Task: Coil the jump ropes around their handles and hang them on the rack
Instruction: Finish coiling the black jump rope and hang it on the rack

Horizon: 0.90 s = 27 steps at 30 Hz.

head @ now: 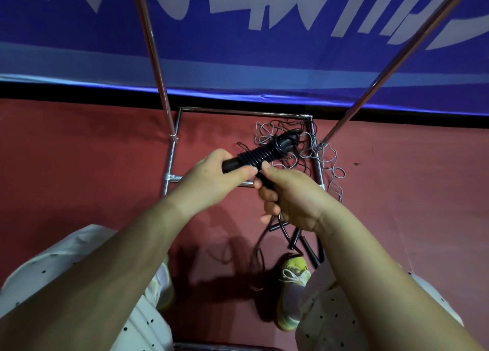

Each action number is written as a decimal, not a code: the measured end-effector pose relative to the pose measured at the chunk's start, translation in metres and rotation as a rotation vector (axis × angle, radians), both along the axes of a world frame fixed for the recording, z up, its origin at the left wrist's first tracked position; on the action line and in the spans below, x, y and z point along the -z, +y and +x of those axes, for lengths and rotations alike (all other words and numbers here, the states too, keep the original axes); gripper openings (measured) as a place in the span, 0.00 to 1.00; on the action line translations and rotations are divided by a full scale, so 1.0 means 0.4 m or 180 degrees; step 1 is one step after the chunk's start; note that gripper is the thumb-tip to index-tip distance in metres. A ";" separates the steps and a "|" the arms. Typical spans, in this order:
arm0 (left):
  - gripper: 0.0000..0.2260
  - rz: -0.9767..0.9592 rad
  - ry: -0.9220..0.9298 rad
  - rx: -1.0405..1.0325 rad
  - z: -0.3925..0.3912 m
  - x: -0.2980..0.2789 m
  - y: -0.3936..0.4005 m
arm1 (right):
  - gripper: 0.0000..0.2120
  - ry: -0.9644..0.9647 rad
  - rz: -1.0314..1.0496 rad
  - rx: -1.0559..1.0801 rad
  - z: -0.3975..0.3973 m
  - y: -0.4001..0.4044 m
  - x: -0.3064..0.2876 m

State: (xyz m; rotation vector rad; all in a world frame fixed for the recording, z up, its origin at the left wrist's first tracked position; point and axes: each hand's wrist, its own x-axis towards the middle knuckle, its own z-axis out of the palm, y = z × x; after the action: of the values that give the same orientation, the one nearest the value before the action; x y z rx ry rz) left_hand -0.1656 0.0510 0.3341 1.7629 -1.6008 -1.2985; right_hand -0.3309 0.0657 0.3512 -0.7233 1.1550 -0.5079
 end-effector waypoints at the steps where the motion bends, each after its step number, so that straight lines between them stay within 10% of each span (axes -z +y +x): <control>1: 0.16 0.0026 0.0103 0.0004 0.002 0.002 0.000 | 0.20 0.0143 -0.0084 -0.0068 0.001 0.002 0.001; 7: 0.16 0.0127 0.0504 0.0195 0.015 -0.008 0.005 | 0.22 0.1183 -0.1124 -0.0191 0.009 0.005 0.010; 13: 0.31 0.2364 0.2292 0.0402 0.019 -0.043 0.015 | 0.15 0.0982 -0.1681 -0.0541 -0.021 -0.001 0.004; 22: 0.30 0.2294 0.2768 0.0042 0.029 -0.052 -0.001 | 0.29 0.0459 -0.0969 -0.0775 -0.092 -0.026 0.034; 27: 0.30 0.2227 0.2671 -0.0023 0.034 -0.059 -0.004 | 0.19 0.0652 -0.1134 -0.0775 -0.100 -0.026 0.038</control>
State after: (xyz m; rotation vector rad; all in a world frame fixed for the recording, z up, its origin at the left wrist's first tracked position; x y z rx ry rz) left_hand -0.1520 0.0496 0.3578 1.1971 -0.6977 -2.3568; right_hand -0.3710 0.0553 0.3361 -1.2313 1.1574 -0.4446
